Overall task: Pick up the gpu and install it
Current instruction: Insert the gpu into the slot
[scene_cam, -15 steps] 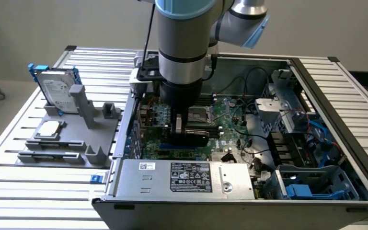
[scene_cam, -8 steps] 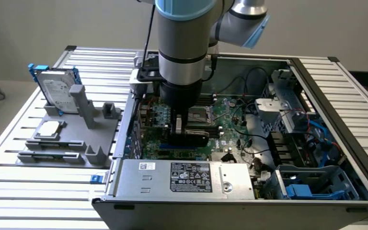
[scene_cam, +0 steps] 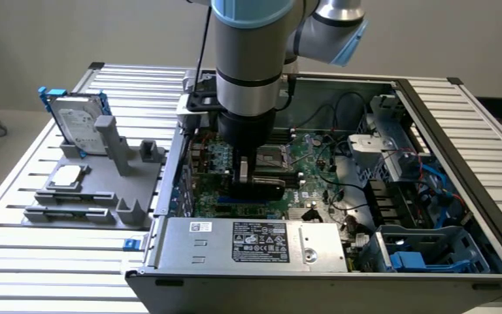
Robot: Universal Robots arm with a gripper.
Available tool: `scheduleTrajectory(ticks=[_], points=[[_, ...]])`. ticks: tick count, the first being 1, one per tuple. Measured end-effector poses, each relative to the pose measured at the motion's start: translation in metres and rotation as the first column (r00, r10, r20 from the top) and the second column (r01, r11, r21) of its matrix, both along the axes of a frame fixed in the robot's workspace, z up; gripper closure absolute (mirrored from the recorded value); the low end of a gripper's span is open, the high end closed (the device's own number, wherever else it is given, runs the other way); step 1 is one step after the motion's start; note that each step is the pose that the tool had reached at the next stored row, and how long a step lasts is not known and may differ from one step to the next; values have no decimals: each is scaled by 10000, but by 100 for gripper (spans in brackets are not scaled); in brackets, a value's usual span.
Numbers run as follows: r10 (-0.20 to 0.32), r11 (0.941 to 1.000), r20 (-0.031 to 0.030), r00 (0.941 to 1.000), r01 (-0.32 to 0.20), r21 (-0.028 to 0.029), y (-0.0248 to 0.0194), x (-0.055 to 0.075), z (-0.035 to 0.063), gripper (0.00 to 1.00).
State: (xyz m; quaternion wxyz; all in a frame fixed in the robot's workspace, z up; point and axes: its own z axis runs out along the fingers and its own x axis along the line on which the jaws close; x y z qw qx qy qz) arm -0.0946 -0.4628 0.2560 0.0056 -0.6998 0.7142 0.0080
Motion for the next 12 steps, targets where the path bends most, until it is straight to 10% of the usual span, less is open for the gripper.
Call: scheduleTrajectory(ticks=[12], points=[[79,10000,-2,10000,-79,-3,-11,-8,13,74]])
